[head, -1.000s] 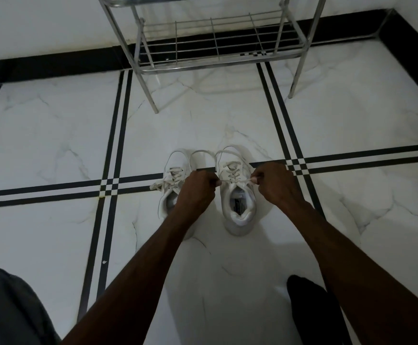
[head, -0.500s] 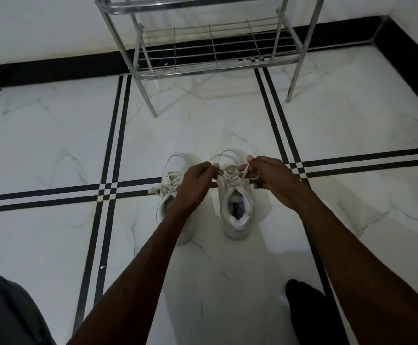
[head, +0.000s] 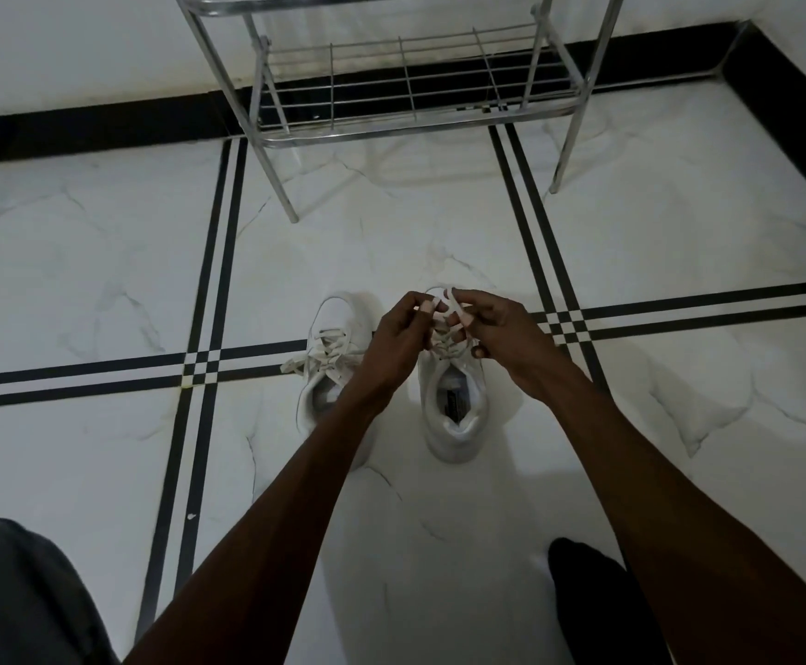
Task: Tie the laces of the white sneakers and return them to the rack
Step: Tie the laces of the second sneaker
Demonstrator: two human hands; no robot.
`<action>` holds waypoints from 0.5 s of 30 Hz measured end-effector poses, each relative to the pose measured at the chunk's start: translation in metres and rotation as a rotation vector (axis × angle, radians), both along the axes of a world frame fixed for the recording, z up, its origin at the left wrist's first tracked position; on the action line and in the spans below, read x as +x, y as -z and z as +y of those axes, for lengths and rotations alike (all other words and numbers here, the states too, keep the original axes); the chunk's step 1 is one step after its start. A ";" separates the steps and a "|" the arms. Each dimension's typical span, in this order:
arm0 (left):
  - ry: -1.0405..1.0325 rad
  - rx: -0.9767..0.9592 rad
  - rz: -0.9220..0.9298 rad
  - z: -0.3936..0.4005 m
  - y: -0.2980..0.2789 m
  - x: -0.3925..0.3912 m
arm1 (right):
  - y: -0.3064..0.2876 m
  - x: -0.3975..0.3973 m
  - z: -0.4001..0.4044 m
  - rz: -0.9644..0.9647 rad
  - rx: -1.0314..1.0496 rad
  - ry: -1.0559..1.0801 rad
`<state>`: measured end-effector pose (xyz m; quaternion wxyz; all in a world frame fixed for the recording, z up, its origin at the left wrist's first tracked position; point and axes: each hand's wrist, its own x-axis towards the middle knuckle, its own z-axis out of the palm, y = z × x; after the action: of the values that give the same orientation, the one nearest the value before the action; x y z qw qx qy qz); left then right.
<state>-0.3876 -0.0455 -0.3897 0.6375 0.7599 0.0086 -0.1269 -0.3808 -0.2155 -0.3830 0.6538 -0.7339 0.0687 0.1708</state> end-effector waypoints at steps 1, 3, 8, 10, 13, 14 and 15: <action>0.016 0.020 -0.025 0.001 0.001 -0.001 | 0.001 0.000 0.000 -0.003 -0.021 -0.012; 0.057 0.046 -0.062 0.004 0.002 -0.002 | 0.000 0.001 0.000 -0.018 -0.046 -0.006; 0.140 0.168 -0.165 0.008 0.011 0.002 | 0.001 0.002 0.004 0.013 -0.040 0.137; 0.149 0.235 -0.208 0.008 0.011 0.003 | 0.000 0.003 0.007 0.051 -0.014 0.154; 0.171 0.318 -0.256 0.007 0.008 0.005 | 0.001 0.005 0.010 0.019 -0.032 0.133; 0.175 0.335 -0.263 0.007 0.008 0.005 | 0.002 0.005 0.010 -0.003 -0.047 0.131; 0.176 0.347 -0.264 0.006 0.008 0.006 | 0.004 0.005 0.010 -0.018 -0.065 0.136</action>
<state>-0.3820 -0.0396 -0.3977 0.4793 0.8659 -0.1195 -0.0782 -0.3755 -0.2058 -0.3867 0.6404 -0.7498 0.1182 0.1172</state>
